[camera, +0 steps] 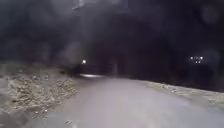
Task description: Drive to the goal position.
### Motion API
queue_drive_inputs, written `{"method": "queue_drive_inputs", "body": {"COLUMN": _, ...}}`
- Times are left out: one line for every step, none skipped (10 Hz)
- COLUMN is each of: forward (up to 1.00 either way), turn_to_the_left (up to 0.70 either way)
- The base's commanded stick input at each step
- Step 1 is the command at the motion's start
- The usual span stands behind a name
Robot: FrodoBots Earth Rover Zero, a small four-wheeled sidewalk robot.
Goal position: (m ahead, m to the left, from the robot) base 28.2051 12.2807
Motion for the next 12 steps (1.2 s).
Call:
{"method": "queue_drive_inputs", "body": {"forward": 0.7, "turn_to_the_left": 0.0}}
{"method": "queue_drive_inputs", "body": {"forward": 0.7, "turn_to_the_left": 0.0}}
{"method": "queue_drive_inputs", "body": {"forward": 0.7, "turn_to_the_left": 0.0}}
{"method": "queue_drive_inputs", "body": {"forward": 0.7, "turn_to_the_left": 0.0}}
{"method": "queue_drive_inputs", "body": {"forward": 0.7, "turn_to_the_left": 0.0}}
{"method": "queue_drive_inputs", "body": {"forward": 0.7, "turn_to_the_left": 0.0}}
{"method": "queue_drive_inputs", "body": {"forward": 0.7, "turn_to_the_left": 0.0}}
{"method": "queue_drive_inputs", "body": {"forward": 0.7, "turn_to_the_left": 0.0}}
{"method": "queue_drive_inputs", "body": {"forward": 0.7, "turn_to_the_left": 0.0}}
{"method": "queue_drive_inputs", "body": {"forward": 0.7, "turn_to_the_left": 0.0}}
{"method": "queue_drive_inputs", "body": {"forward": 0.7, "turn_to_the_left": 0.0}}
{"method": "queue_drive_inputs", "body": {"forward": 0.7, "turn_to_the_left": 0.0}}
